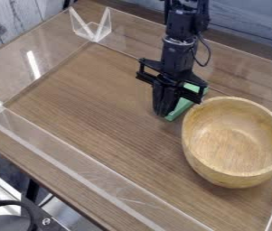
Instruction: Put the green block in the brown bowl
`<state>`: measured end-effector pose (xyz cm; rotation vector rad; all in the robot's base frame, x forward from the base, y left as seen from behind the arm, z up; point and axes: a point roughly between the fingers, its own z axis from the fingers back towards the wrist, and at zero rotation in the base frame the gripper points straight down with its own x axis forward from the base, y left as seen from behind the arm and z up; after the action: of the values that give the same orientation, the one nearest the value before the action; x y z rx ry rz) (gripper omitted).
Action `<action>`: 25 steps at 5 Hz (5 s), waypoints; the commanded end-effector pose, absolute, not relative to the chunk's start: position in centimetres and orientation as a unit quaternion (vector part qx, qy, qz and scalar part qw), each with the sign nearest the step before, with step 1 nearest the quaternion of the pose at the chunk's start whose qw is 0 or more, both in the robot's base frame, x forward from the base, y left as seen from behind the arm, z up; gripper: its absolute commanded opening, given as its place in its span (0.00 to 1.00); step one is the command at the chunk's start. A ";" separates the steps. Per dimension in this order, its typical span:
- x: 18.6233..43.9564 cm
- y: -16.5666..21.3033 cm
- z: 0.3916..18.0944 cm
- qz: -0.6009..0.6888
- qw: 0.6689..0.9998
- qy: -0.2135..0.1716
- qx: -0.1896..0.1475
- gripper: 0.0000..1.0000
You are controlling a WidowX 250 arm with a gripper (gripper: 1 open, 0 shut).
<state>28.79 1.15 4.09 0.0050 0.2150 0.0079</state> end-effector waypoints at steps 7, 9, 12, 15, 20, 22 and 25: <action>31.8 3.4 5.9 0.038 0.997 0.063 0.021 0.00; 31.9 4.0 8.5 0.046 0.998 0.037 0.015 0.00; 31.4 4.6 13.2 0.045 0.999 -0.006 0.003 1.00; 31.1 3.1 10.4 0.003 1.000 0.021 -0.002 1.00; 32.0 1.0 3.7 -0.035 0.998 0.045 -0.007 1.00; 32.1 1.2 5.8 -0.034 0.999 0.028 -0.017 0.00; 31.2 8.3 17.5 0.035 0.996 -0.076 -0.019 0.00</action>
<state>30.57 8.12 14.80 -0.0619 -0.0629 0.0822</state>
